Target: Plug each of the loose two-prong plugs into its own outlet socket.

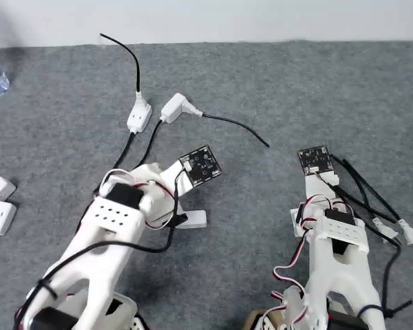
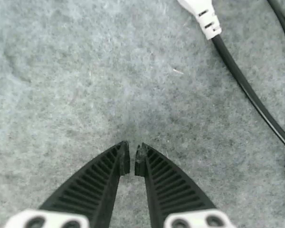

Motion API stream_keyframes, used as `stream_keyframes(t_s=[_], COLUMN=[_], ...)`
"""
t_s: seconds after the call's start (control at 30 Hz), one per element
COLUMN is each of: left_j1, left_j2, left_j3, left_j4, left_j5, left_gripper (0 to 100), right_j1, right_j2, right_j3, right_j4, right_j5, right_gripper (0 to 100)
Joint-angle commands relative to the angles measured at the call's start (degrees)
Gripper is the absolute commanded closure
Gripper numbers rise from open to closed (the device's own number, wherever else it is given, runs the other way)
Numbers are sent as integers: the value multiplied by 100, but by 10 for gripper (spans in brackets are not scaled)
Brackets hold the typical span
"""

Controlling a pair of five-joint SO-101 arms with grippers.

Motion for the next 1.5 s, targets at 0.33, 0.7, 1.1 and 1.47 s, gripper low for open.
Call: stream_keyframes(t_s=[0.33,0.7,1.1,1.47], left_j1=[633,905,914,932], left_j2=[1837,1837,1231,2022], left_j3=[-664,-576,-576,-760], left_j4=[-343,844,756,519], left_j5=[-158,-809,-818,-800], left_gripper=[709,709,709,742], right_j1=[-48,-48,-48,-48], right_j2=[4,-4,-4,4], right_j3=[-255,-255,-255,-255], right_j4=[-75,-75,-75,-75], right_j5=[53,53,53,53], right_gripper=[966,966,966,966])
